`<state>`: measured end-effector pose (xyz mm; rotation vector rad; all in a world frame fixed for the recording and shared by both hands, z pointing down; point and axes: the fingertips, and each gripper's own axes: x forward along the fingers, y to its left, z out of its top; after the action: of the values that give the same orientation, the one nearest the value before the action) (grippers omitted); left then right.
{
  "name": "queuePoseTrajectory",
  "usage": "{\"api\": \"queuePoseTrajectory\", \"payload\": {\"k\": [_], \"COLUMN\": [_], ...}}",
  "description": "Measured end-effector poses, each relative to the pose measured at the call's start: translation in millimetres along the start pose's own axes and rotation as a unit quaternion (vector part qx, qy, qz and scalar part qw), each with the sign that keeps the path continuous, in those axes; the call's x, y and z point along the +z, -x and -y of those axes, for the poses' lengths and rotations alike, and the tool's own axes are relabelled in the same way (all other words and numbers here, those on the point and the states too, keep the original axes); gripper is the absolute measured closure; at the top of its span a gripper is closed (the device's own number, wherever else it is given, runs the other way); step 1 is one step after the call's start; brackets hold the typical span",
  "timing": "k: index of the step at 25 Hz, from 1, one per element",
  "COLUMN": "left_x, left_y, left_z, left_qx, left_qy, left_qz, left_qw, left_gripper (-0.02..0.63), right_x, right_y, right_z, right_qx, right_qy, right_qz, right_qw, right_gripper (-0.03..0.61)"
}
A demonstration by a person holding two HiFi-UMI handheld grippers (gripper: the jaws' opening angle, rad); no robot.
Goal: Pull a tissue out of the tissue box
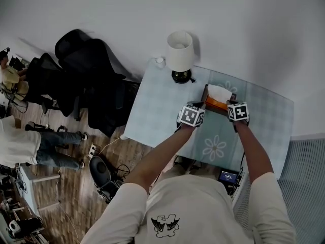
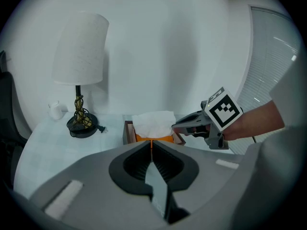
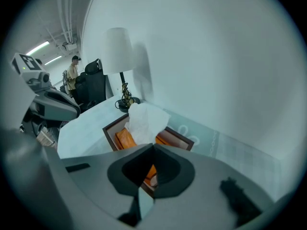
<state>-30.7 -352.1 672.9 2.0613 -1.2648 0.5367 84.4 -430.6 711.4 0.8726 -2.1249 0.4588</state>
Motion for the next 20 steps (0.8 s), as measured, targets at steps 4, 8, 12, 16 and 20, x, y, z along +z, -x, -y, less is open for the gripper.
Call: {"api": "queuePoseTrajectory", "payload": {"k": [4, 8, 12, 16, 20], "left_x": [-1, -2, 2, 3, 0], "left_y": [1, 3, 7, 8, 10], "left_z": [2, 5, 10, 13, 13], "left_qx": [0.001, -0.001, -0.001, -0.002, -0.001], "left_qy": [0.000, 0.002, -0.002, -0.006, -0.005], "left_qz": [0.001, 0.003, 0.008, 0.010, 0.011], "left_qw": [1.0000, 1.0000, 1.0000, 0.9999, 0.9999], "left_gripper": [0.598, 0.598, 0.598, 0.598, 0.598], "right_x": [7, 17, 25, 34, 45], "right_y": [13, 28, 45, 66, 85], "right_z": [-6, -9, -5, -4, -5], "right_qx": [0.002, -0.002, -0.010, -0.014, -0.019], "right_qy": [0.001, 0.001, -0.005, -0.007, -0.004], "right_qz": [0.018, 0.038, 0.054, 0.080, 0.104], "right_qw": [1.000, 0.999, 0.998, 0.997, 0.994], "right_gripper": [0.566, 0.566, 0.566, 0.566, 0.566]}}
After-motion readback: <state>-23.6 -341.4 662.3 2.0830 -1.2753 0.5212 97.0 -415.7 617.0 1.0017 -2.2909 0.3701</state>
